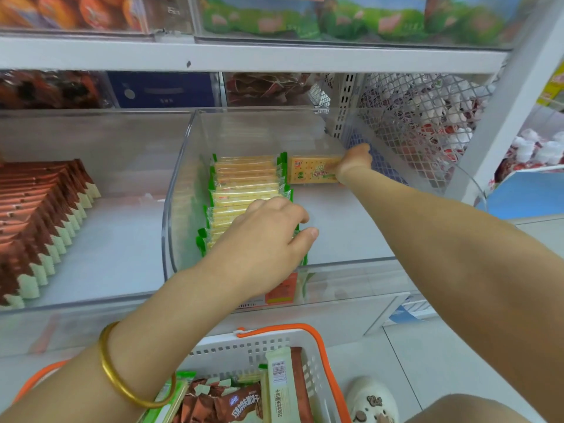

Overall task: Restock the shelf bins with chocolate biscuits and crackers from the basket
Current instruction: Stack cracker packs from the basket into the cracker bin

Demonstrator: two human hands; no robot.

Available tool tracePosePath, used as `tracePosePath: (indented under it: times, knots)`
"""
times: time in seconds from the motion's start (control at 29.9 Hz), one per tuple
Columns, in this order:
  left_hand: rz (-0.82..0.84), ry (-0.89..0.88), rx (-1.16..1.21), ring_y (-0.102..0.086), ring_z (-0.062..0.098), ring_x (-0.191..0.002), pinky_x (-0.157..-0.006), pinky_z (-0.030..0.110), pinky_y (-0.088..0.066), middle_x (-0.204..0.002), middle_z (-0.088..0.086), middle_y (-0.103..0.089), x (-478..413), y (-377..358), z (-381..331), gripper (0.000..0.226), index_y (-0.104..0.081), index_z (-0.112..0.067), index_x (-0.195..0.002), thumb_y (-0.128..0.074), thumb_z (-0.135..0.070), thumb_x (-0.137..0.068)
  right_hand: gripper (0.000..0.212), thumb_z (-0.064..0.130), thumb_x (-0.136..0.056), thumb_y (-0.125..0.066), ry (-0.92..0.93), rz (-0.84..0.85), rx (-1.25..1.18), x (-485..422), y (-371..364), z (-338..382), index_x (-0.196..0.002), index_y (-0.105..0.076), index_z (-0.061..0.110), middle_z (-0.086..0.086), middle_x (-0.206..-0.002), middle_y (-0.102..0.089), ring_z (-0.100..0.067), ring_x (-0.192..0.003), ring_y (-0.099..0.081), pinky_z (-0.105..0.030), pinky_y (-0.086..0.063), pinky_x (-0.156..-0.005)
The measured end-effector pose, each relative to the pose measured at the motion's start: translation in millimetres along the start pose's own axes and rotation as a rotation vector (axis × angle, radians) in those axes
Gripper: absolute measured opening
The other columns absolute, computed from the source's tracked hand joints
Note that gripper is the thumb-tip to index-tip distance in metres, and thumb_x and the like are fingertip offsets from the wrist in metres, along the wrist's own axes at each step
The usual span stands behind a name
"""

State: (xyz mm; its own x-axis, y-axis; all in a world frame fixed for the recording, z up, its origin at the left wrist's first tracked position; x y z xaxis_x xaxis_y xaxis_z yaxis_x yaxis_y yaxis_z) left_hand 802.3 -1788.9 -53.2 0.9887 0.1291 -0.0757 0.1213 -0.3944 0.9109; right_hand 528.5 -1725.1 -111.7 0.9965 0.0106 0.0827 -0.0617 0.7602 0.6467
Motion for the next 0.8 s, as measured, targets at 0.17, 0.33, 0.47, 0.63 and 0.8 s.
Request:
tracePosePath:
  times: [0.17, 0.33, 0.47, 0.63, 0.8]
  knots:
    - [-0.047, -0.04, 0.007, -0.035, 0.012, -0.125, -0.106, 0.032, -0.031, -0.133, -0.008, -0.047, 5.3, 6.7, 0.6, 0.041, -0.05, -0.024, -0.131, -0.037, -0.041, -0.097, 0.085, 0.016, -0.075, -0.08, -0.019, 0.061, -0.053, 15.7, 16.6, 7.1, -0.137, -0.025, 0.0, -0.011, -0.133, -0.044, -0.025, -0.116, -0.052, -0.042, -0.054, -0.084]
    - [-0.212, -0.135, 0.062, -0.045, 0.014, -0.117, -0.1, 0.031, -0.036, -0.121, -0.009, -0.057, 27.8, 24.3, -11.1, 0.038, -0.061, -0.02, -0.118, -0.036, -0.038, -0.095, 0.032, -0.01, -0.085, -0.06, 0.213, 0.184, -0.155, 109.7, 63.3, 22.0, -0.101, -0.038, 0.007, -0.013, -0.09, -0.051, -0.027, -0.072, -0.062, -0.04, -0.06, -0.067]
    - [-0.416, -0.316, 0.115, -0.053, 0.016, -0.102, -0.088, 0.032, -0.04, -0.103, -0.006, -0.062, 87.8, 34.9, -22.5, 0.026, -0.066, -0.015, -0.1, -0.043, -0.024, -0.09, 0.021, -0.012, -0.086, -0.057, 0.394, 0.323, -0.373, 228.0, 102.0, 21.8, -0.089, -0.047, 0.006, -0.014, -0.077, -0.052, -0.02, -0.057, -0.065, -0.032, -0.06, -0.058]
    - [-0.359, -0.285, 0.063, -0.056, 0.02, -0.09, -0.078, 0.036, -0.044, -0.093, -0.003, -0.064, 158.6, 4.3, 14.8, 0.022, -0.066, -0.012, -0.092, -0.045, -0.016, -0.087, 0.013, -0.009, -0.088, -0.057, 0.423, 0.664, -0.178, 335.4, 42.8, 1.3, -0.089, -0.053, 0.004, -0.013, -0.079, -0.052, -0.021, -0.062, -0.064, -0.035, -0.059, -0.06]
    - [0.005, -0.052, -0.118, -0.061, 0.026, -0.091, -0.08, 0.04, -0.05, -0.093, 0.0, -0.069, 188.4, -66.1, 96.5, 0.034, -0.07, -0.015, -0.092, -0.039, -0.024, -0.082, 0.009, -0.001, -0.092, -0.053, 0.337, 0.991, 0.338, 364.8, -79.2, -65.3, -0.096, -0.053, 0.007, -0.014, -0.08, -0.061, -0.017, -0.062, -0.062, -0.026, -0.055, -0.055]
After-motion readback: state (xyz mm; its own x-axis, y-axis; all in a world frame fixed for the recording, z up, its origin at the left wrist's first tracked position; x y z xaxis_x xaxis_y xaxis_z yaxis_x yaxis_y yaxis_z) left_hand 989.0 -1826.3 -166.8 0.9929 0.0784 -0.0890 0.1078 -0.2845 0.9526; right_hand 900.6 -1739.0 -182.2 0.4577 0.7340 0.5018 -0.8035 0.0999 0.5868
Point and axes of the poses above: each hand's wrist, its own x-axis away from the middle knuckle, its own y-axis out of the back of the hand, z = x × y, the point moved 9 cm from there along -x, towards the middle knuckle
